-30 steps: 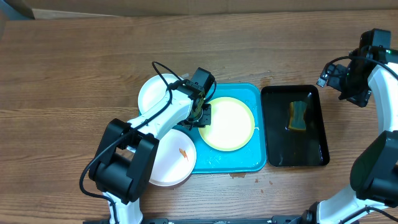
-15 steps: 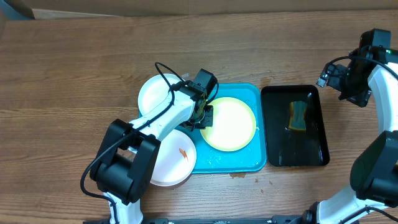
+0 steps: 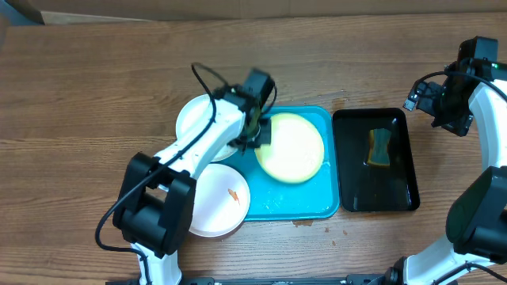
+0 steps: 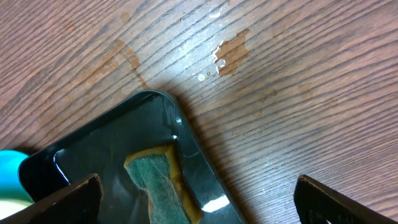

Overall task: Clean dirty plates on tray and stack at the side
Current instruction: 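Lift the yellow-rimmed plate off the blue tray with the left gripper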

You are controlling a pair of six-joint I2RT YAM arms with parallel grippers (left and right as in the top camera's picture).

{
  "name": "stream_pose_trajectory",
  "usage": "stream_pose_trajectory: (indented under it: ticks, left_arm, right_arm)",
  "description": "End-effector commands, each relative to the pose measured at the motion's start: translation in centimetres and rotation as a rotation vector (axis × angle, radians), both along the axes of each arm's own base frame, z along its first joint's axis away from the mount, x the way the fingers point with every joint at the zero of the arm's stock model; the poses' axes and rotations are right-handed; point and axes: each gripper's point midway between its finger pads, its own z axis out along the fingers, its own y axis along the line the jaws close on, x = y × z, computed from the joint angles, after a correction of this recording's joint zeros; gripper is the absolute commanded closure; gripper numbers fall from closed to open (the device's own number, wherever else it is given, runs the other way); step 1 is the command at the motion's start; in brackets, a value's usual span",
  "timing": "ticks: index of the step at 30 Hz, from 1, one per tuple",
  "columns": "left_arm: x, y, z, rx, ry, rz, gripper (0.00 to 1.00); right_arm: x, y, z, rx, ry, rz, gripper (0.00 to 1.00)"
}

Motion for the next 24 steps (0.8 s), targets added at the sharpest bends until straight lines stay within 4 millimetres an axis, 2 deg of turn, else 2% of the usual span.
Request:
stream_pose_trajectory:
  ticks: [1,6,9,16,21,24]
  left_arm:
    - [2.9,-1.3,4.2,-0.046,-0.097,-0.020,0.96]
    - [4.5,-2.4,8.4,-0.082,-0.171,-0.036,0.96]
    - [4.9,-3.1,10.1,-0.099,-0.202,-0.045,0.96]
    - [5.0,-6.5,11.5,-0.111,-0.299,-0.106,0.96]
    - [4.8,-9.6,12.5,-0.025,-0.446,-0.155,0.96]
    - [3.9,-11.3,13.5,0.079,-0.563,-0.180,0.96]
  right_arm:
    - [0.3,0.0,0.9,-0.006,-0.028,-0.003,0.00]
    - [0.3,0.0,0.9,-0.006,-0.028,-0.003,0.00]
    - [0.3,0.0,0.9,-0.006,-0.028,-0.003,0.00]
    - [0.3,0.0,0.9,-0.006,-0.028,-0.003,0.00]
    - [0.3,0.0,0.9,-0.006,-0.028,-0.003,0.00]
    - [0.3,0.0,0.9,-0.006,-0.028,-0.003,0.00]
